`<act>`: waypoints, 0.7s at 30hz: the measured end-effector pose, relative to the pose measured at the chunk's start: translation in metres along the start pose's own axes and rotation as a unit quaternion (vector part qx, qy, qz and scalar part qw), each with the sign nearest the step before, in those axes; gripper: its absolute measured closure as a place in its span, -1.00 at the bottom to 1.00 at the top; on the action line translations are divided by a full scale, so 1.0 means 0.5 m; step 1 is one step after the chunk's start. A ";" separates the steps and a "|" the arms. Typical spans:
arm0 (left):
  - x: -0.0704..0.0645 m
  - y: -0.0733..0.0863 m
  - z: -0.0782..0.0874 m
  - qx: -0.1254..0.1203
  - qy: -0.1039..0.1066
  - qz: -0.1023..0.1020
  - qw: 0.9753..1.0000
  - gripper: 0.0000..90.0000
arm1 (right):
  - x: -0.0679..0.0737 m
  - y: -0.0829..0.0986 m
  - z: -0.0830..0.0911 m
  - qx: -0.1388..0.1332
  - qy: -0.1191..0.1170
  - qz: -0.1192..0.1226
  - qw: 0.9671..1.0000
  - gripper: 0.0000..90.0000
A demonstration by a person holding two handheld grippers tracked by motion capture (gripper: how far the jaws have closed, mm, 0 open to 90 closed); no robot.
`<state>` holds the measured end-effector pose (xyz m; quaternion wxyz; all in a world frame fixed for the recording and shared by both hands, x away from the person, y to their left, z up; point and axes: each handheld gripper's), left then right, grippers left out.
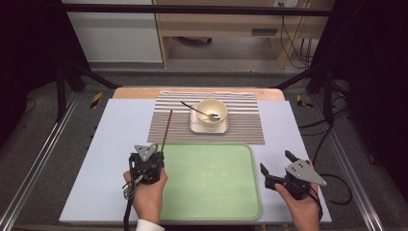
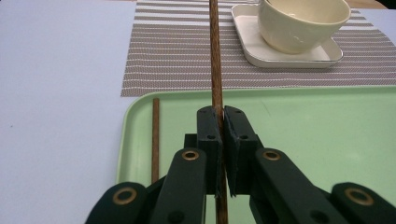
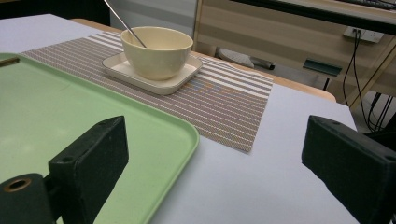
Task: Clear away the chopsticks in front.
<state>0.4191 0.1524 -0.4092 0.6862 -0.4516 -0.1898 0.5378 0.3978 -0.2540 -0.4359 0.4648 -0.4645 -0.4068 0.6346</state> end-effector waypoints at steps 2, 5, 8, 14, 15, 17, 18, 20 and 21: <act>0.003 0.005 0.007 0.000 -0.001 0.003 1.000 0.90 | 0.000 0.000 0.000 0.000 0.000 0.001 1.000 -0.84; 0.008 0.012 0.017 0.000 -0.003 0.008 1.000 0.90 | 0.000 0.001 0.000 0.002 0.000 0.001 1.000 -0.84; 0.013 0.022 0.024 0.005 -0.009 0.007 1.000 0.90 | 0.000 0.000 0.001 0.000 0.000 0.001 1.000 -0.84; 0.017 0.046 0.023 0.023 -0.016 0.015 0.999 0.90 | 0.001 0.001 0.000 0.003 -0.003 0.003 1.000 -0.84; 0.017 0.051 0.023 0.025 -0.017 0.017 0.999 0.90 | 0.000 0.001 -0.001 0.002 -0.003 0.003 1.000 -0.84; 0.016 0.059 0.025 0.024 -0.018 0.023 0.999 0.90 | 0.000 0.001 0.000 0.003 -0.003 0.002 1.000 -0.84; 0.016 0.062 0.026 0.027 -0.020 0.021 0.999 0.90 | 0.000 0.001 0.000 0.002 -0.003 0.002 1.000 -0.84; 0.012 0.069 0.028 0.031 -0.024 0.017 0.999 0.90 | 0.001 0.001 0.000 0.002 -0.004 0.001 1.000 -0.84; 0.009 0.073 0.029 0.031 -0.025 0.016 0.999 0.90 | 0.001 0.001 0.000 0.003 -0.004 0.000 1.000 -0.84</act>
Point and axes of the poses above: each handheld gripper's, and its own axes: z roughly backward along the jaws, y roughly out of its underside, x roughly to its left, and after that the axes turned 15 degrees about y, right-handed
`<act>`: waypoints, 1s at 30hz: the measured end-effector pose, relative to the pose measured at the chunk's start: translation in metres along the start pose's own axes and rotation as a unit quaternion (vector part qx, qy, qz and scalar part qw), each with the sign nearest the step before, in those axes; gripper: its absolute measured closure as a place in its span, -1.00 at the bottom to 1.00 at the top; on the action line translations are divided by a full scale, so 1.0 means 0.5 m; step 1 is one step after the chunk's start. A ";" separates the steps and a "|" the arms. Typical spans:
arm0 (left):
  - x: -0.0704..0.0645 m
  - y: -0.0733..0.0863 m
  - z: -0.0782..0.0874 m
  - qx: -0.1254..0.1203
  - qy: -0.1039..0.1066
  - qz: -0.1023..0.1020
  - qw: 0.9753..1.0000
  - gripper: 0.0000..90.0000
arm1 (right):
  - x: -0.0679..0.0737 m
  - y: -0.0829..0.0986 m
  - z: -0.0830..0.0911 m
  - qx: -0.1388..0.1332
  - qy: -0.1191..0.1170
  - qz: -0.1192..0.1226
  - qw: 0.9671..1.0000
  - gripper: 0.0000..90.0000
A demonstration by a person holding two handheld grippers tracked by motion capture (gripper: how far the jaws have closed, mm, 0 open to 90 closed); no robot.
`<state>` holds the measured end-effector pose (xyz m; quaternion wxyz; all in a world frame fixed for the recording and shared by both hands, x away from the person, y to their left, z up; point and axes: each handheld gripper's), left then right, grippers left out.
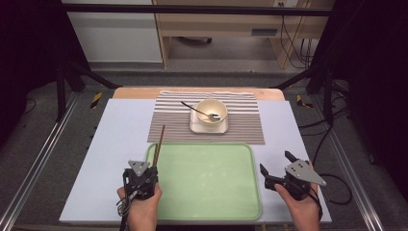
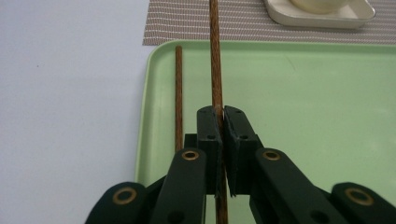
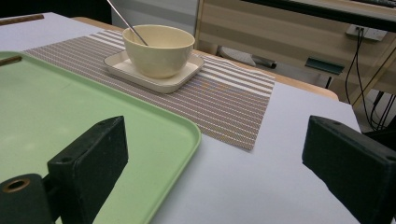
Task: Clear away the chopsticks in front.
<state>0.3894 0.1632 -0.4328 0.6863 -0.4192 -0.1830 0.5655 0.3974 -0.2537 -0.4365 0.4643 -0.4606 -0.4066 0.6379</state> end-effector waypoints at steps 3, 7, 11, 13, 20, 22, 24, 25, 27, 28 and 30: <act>-0.003 0.012 0.001 0.004 0.003 0.002 1.000 0.90 | 0.001 0.001 0.000 0.001 0.000 0.001 1.000 -0.84; -0.003 0.022 0.003 0.006 0.005 0.008 1.000 0.90 | 0.001 0.002 -0.001 0.001 0.000 0.002 1.000 -0.85; -0.001 0.030 0.006 0.001 0.007 0.014 1.000 0.90 | -0.001 0.003 -0.001 0.002 0.003 -0.003 1.000 -0.86; 0.002 0.033 0.007 -0.002 0.006 0.020 1.000 0.90 | 0.000 0.004 -0.002 0.000 0.003 -0.003 1.000 -0.88; 0.008 0.049 0.014 -0.003 0.006 0.030 1.000 0.90 | 0.006 0.004 0.005 -0.005 -0.001 0.001 1.000 -0.88; 0.008 0.052 0.017 -0.007 0.005 0.034 0.999 0.90 | 0.010 0.004 0.003 -0.005 -0.003 0.006 1.000 -0.88; 0.011 0.056 0.020 -0.007 0.003 0.037 0.999 0.90 | 0.012 0.005 0.002 -0.003 -0.005 0.008 1.000 -0.88; 0.012 0.057 0.021 -0.009 0.002 0.041 0.999 0.90 | 0.012 0.006 0.002 -0.003 -0.005 0.009 1.000 -0.88; 0.013 0.062 0.023 -0.008 -0.001 0.041 0.999 0.90 | 0.010 0.007 0.001 -0.002 -0.005 0.006 1.000 -0.89; 0.013 0.063 0.024 -0.005 -0.004 0.037 0.999 0.90 | 0.010 0.007 0.002 -0.001 -0.004 0.006 1.000 -0.89; 0.015 0.067 0.024 -0.004 -0.004 0.039 0.999 0.90 | 0.010 0.006 0.002 -0.003 -0.006 0.002 1.000 -0.89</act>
Point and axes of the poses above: each handheld gripper's, and its own axes: z roughly backward along the jaws, y roughly out of its underside, x roughly to its left, and after that the axes turned 15 degrees about y, right-handed
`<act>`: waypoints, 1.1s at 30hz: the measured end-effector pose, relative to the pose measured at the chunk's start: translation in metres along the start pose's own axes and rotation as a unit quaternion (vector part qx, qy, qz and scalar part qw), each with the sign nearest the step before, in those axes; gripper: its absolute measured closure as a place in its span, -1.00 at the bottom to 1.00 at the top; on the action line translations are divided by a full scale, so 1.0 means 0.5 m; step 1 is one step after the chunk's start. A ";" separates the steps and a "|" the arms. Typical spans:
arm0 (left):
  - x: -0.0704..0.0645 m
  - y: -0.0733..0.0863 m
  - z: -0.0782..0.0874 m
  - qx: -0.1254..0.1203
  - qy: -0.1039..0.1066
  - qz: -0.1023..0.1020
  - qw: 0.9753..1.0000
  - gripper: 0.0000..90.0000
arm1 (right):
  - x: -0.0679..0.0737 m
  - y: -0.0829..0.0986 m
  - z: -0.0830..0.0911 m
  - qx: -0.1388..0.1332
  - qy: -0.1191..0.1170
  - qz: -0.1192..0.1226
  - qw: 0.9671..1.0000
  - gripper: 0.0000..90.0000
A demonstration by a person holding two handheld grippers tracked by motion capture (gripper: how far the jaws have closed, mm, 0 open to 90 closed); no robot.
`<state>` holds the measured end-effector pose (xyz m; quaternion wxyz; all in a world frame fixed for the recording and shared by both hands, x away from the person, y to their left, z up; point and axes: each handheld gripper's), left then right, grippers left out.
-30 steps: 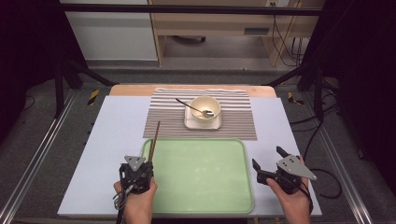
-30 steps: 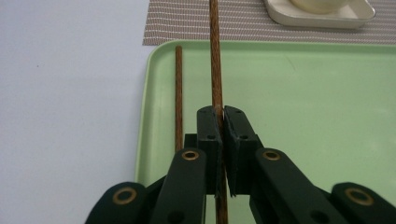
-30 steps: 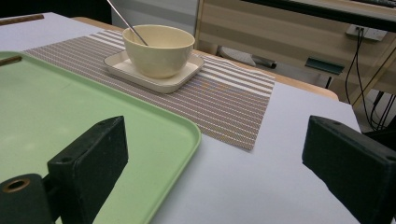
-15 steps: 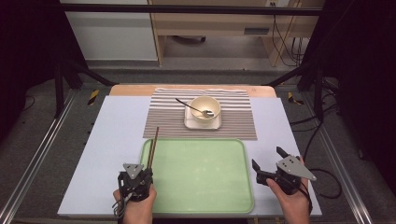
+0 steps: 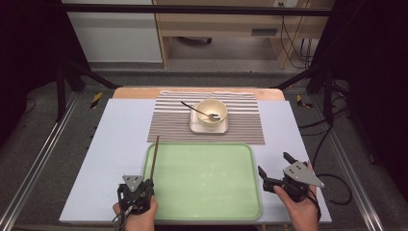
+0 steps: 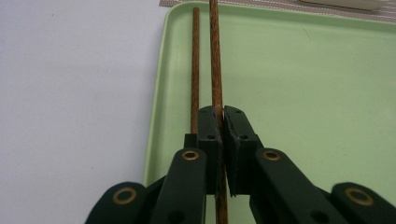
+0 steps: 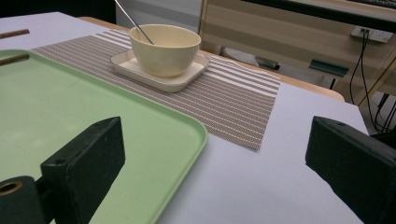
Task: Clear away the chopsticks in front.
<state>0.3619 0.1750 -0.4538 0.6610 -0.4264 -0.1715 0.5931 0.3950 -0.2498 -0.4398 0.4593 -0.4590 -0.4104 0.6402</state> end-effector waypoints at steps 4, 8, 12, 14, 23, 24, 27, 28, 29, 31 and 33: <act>-0.004 0.007 0.002 0.000 0.006 0.003 1.000 0.90 | 0.004 -0.005 -0.001 -0.004 -0.003 0.006 1.000 -0.89; -0.010 0.015 0.002 -0.001 0.014 0.010 1.000 0.90 | 0.008 -0.005 -0.003 -0.001 -0.005 0.010 1.000 -0.89; -0.016 0.023 0.002 0.000 0.015 0.011 1.000 0.90 | 0.006 -0.002 -0.005 0.001 -0.005 0.011 1.000 -0.89; -0.019 0.024 0.003 0.003 0.014 0.007 1.000 0.90 | 0.004 -0.001 -0.004 0.003 -0.004 0.008 1.000 -0.89; -0.025 0.030 0.012 0.005 0.004 -0.007 1.000 0.90 | 0.016 -0.002 -0.003 0.004 -0.010 0.018 1.000 -0.89; -0.025 0.031 0.011 0.006 0.004 -0.007 1.000 0.90 | 0.016 -0.002 -0.003 0.004 -0.010 0.017 1.000 -0.89; -0.025 0.032 0.008 0.011 0.005 -0.007 1.000 0.90 | 0.013 -0.002 -0.003 0.004 -0.008 0.015 1.000 -0.89; -0.025 0.032 0.007 0.011 0.006 -0.006 1.000 0.90 | 0.012 -0.002 -0.003 0.004 -0.008 0.014 1.000 -0.89; -0.024 0.032 0.006 0.012 0.006 -0.005 1.000 0.90 | 0.012 -0.002 -0.003 0.004 -0.008 0.014 1.000 -0.89; -0.022 0.034 0.004 0.012 0.006 -0.002 1.000 0.90 | 0.012 -0.002 -0.003 0.003 -0.009 0.016 1.000 -0.88; -0.018 0.036 0.002 0.012 0.007 0.004 1.000 0.90 | 0.014 -0.002 -0.004 0.003 -0.010 0.018 1.000 -0.88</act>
Point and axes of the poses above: each handheld gripper's, and its own axes: z roughly backward along the jaws, y roughly out of its underside, x roughly to its left, and after that the axes turned 15 degrees about y, right-handed
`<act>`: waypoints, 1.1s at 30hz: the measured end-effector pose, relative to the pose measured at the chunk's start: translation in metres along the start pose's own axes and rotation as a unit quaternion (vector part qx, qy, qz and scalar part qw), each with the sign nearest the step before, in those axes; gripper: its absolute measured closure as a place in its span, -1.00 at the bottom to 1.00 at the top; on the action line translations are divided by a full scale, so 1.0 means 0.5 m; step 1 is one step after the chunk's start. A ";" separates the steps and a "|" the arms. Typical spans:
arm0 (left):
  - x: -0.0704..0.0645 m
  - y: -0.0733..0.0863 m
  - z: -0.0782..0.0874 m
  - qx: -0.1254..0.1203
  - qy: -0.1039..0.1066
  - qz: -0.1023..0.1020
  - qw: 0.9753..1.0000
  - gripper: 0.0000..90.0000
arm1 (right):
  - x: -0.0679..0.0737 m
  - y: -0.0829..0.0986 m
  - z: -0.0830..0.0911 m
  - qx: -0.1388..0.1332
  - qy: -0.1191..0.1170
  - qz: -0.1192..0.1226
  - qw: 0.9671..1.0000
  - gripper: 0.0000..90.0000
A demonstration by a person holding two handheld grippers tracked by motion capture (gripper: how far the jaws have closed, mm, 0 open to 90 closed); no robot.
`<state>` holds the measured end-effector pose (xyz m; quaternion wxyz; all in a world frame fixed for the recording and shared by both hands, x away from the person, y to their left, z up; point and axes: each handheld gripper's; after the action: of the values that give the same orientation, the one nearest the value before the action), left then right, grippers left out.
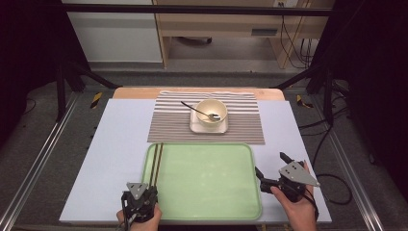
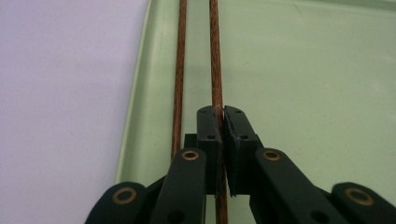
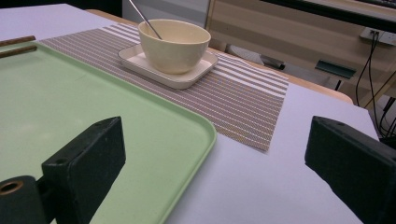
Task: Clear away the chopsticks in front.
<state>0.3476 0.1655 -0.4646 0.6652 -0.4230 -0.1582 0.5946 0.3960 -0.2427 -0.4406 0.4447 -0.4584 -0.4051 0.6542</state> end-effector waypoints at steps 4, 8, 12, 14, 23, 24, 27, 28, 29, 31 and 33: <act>0.004 0.004 -0.002 0.001 0.001 0.007 1.000 0.90 | 0.003 -0.001 0.001 0.000 -0.003 0.003 1.000 -0.88; 0.006 0.005 -0.002 0.002 -0.002 0.008 1.000 0.90 | 0.003 -0.001 0.001 -0.001 -0.004 0.004 1.000 -0.88; 0.012 0.006 -0.004 0.003 -0.006 0.010 1.000 0.90 | 0.003 -0.001 0.001 -0.001 -0.004 0.004 1.000 -0.88; 0.013 0.005 -0.007 0.004 -0.007 0.011 1.000 0.90 | 0.003 -0.001 0.001 0.000 -0.004 0.005 1.000 -0.88; 0.008 0.003 -0.014 0.009 -0.014 0.002 1.000 0.90 | 0.009 -0.001 0.000 0.002 -0.012 0.010 1.000 -0.88; 0.008 0.003 -0.015 0.009 -0.014 0.002 1.000 0.90 | 0.009 -0.001 0.001 0.001 -0.013 0.011 1.000 -0.88; 0.010 0.002 -0.017 0.011 -0.015 0.003 1.000 0.90 | 0.008 0.000 0.000 0.002 -0.011 0.010 1.000 -0.88; 0.010 0.001 -0.018 0.011 -0.016 0.003 1.000 0.90 | 0.008 0.000 0.000 0.001 -0.011 0.009 1.000 -0.88; 0.011 0.000 -0.018 0.013 -0.017 0.003 1.000 0.90 | 0.007 0.000 0.000 0.001 -0.011 0.009 1.000 -0.88; 0.012 -0.001 -0.017 0.011 -0.017 0.005 1.000 0.90 | 0.007 0.000 0.000 0.001 -0.011 0.009 1.000 -0.88; 0.012 -0.003 -0.017 0.011 -0.018 0.005 1.000 0.90 | 0.008 0.000 0.000 0.002 -0.011 0.009 1.000 -0.88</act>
<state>0.3562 0.1680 -0.4704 0.6637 -0.4058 -0.1615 0.6073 0.3951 -0.2388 -0.4413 0.4346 -0.4539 -0.4048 0.6642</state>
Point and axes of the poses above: each handheld gripper's, and its own axes: z roughly backward along the jaws, y roughly out of its underside, x roughly to its left, and after that the axes turned 15 degrees about y, right-handed
